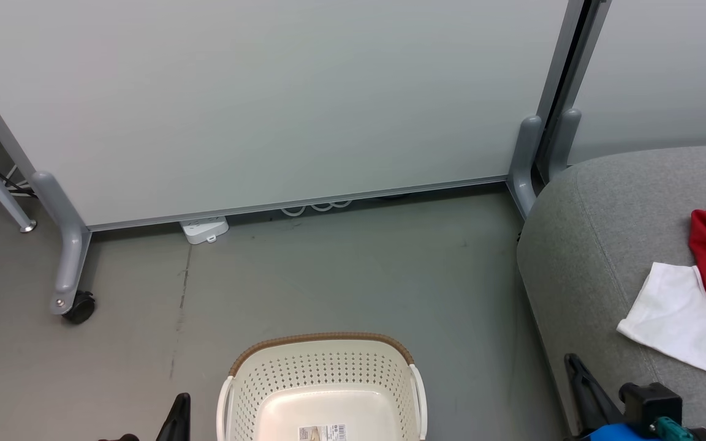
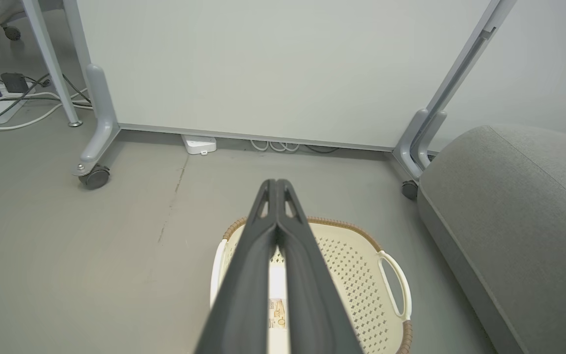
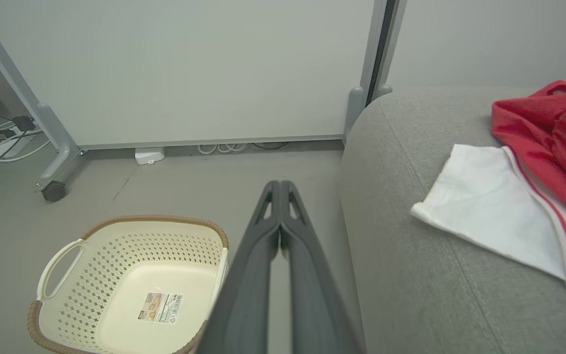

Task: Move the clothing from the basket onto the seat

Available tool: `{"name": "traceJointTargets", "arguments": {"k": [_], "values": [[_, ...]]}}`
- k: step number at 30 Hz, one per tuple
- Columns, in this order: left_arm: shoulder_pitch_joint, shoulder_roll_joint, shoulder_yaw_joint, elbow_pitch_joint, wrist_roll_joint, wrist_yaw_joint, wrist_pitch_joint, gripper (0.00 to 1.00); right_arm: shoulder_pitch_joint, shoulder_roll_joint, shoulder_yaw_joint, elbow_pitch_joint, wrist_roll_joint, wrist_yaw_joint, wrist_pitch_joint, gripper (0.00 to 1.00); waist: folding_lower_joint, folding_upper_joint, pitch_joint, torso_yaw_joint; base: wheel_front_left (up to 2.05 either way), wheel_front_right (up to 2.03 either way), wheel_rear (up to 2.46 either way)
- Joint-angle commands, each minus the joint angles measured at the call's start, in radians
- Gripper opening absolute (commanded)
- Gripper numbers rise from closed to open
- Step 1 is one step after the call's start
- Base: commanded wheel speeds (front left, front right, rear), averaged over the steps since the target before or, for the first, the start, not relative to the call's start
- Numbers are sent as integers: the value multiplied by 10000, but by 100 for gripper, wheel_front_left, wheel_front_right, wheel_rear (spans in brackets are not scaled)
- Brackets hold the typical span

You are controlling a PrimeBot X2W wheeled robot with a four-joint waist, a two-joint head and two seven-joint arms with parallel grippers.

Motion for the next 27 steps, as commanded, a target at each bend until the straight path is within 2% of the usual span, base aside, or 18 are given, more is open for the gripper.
{"name": "traceJointTargets", "arguments": {"k": [1,27], "values": [[-146,36,68,-160,-436,-1,94,0,-126,-4,-51,-100,533,0,58,0,0,0,0,-1,0,0,0],[-548,85,539,-697,-4791,-14,1248,0,-655,-2,-282,-11,5666,-3,662,0,0,0,3,-17,0,0,0]]}}
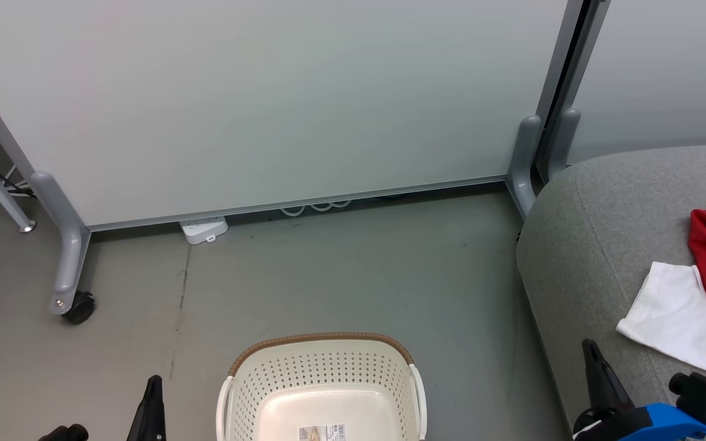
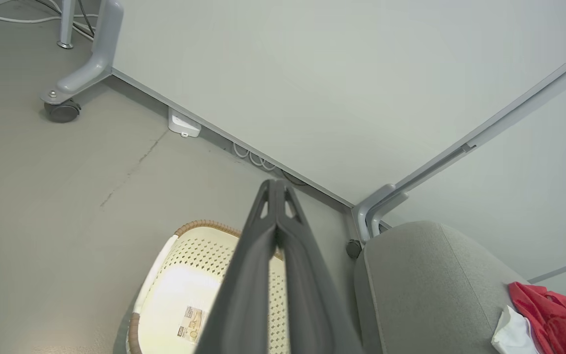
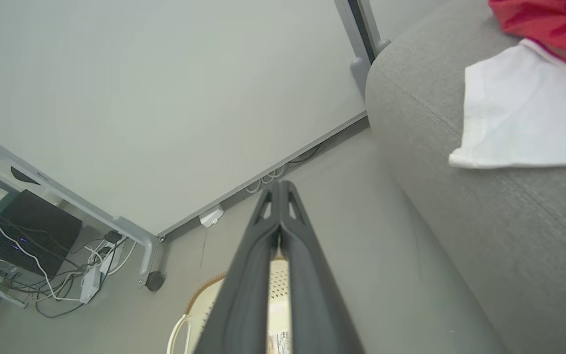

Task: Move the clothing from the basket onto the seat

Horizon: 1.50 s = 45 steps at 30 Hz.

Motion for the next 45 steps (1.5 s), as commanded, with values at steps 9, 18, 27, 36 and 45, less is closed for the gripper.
{"name": "traceJointTargets", "arguments": {"k": [9,18,27,36,45], "values": [[-413,101,220,-342,-1479,-19,384,0,-441,-6,-108,-74,1760,-4,197,0,-1,0,1,-6,0,0,0],[-514,113,348,-476,-2600,-23,688,0,-577,-6,-174,-42,3082,-4,355,0,-1,0,2,-11,0,0,0],[-612,124,453,-599,-3629,-28,964,0,-715,-6,-233,-9,4292,-5,512,0,-1,0,2,-16,0,0,0],[-689,135,560,-708,-4573,-32,1226,0,-826,-5,-288,20,5404,-6,647,0,-1,0,3,-22,0,0,0],[-756,138,648,-800,-5352,-36,1421,0,-913,-5,-332,43,6309,-6,766,0,-1,0,4,-27,0,0,0]]}}
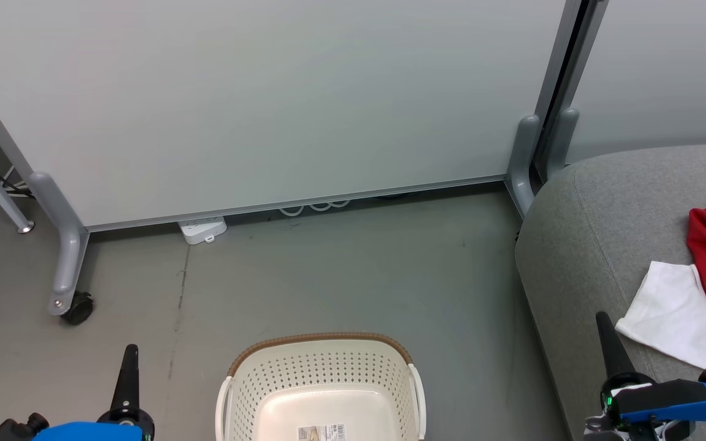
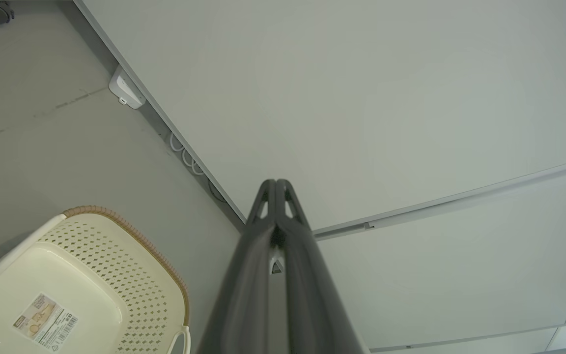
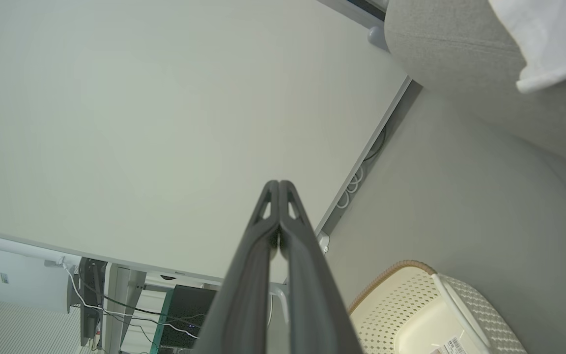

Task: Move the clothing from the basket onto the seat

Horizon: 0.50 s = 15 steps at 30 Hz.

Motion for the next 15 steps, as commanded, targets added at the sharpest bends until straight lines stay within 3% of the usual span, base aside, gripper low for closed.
{"name": "traceJointTargets", "arguments": {"k": [1,15], "values": [[-220,70,89,-122,-226,-37,56,0,-209,-7,-30,-60,264,-2,67,0,1,0,0,-1,0,0,0],[-320,83,211,-263,-1448,-44,380,0,-357,-6,-100,-16,1713,-4,235,0,1,0,1,-9,0,0,0]]}}
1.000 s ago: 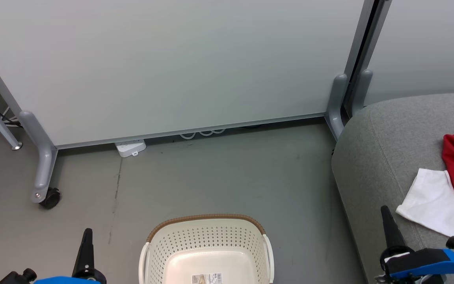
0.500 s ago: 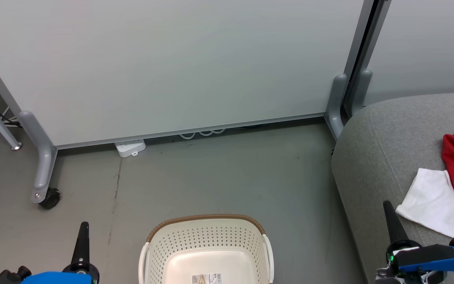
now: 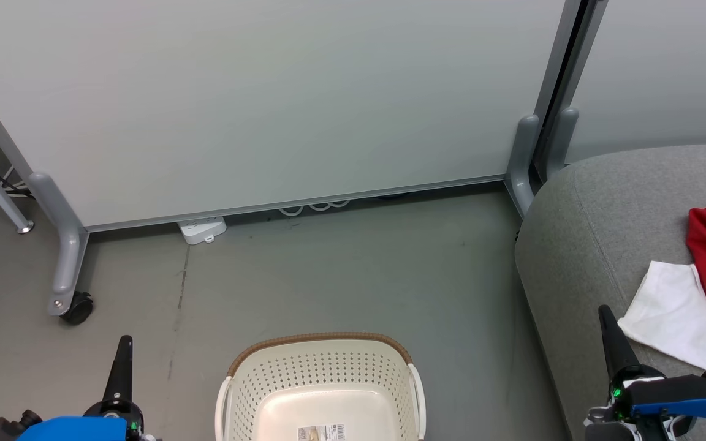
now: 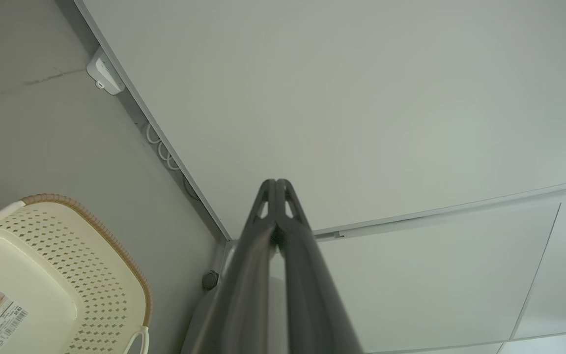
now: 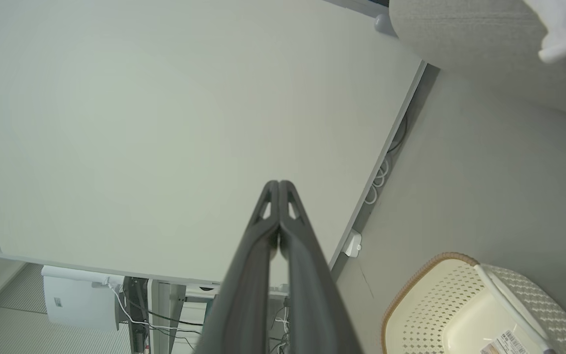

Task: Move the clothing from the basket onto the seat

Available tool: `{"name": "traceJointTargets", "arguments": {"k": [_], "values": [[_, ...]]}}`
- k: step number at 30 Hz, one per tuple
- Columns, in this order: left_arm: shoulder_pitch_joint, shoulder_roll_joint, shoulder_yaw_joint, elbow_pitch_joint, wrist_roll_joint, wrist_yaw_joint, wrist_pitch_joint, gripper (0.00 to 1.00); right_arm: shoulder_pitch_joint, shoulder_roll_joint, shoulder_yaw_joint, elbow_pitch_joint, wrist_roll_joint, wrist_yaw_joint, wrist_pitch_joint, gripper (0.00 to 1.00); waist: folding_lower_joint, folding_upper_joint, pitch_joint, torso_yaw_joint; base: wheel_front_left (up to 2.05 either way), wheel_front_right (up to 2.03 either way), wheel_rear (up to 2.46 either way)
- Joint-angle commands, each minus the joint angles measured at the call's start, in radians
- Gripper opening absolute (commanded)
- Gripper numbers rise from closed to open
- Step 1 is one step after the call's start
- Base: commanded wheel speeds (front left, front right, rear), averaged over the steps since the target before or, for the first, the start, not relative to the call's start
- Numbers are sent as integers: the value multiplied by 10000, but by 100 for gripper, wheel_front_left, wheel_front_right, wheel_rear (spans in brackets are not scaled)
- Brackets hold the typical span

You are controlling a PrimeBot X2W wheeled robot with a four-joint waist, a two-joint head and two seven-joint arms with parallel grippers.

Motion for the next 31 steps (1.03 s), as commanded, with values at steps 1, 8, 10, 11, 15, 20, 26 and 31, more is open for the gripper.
{"name": "traceJointTargets", "arguments": {"k": [1,8,10,11,15,20,26,31], "values": [[-191,68,57,-103,-203,-45,60,0,-195,-6,-25,-31,275,-4,44,0,0,0,0,0,0,0,0],[-236,74,121,-167,-765,-48,205,0,-269,-6,-58,-12,934,-4,119,0,0,0,1,-5,0,0,0],[-254,76,140,-186,-914,-49,258,0,-281,-5,-67,-7,1105,-3,151,0,0,0,1,-6,0,0,0],[-263,78,147,-195,-991,-48,273,0,-286,-5,-72,-3,1194,-3,160,0,0,0,1,-7,0,0,0],[-287,80,185,-227,-1294,-50,354,0,-333,-4,-89,5,1551,-4,211,0,0,0,1,-9,0,0,0],[-322,84,226,-270,-1652,-53,448,0,-388,-4,-112,18,1974,-4,256,0,0,0,2,-12,0,0,0],[-336,88,271,-317,-2059,-56,563,0,-410,-4,-136,33,2451,-4,310,0,0,0,2,-16,0,0,0],[-365,89,306,-355,-2397,-58,644,0,-467,-4,-154,48,2848,-5,370,0,0,0,3,-19,0,0,0]]}}
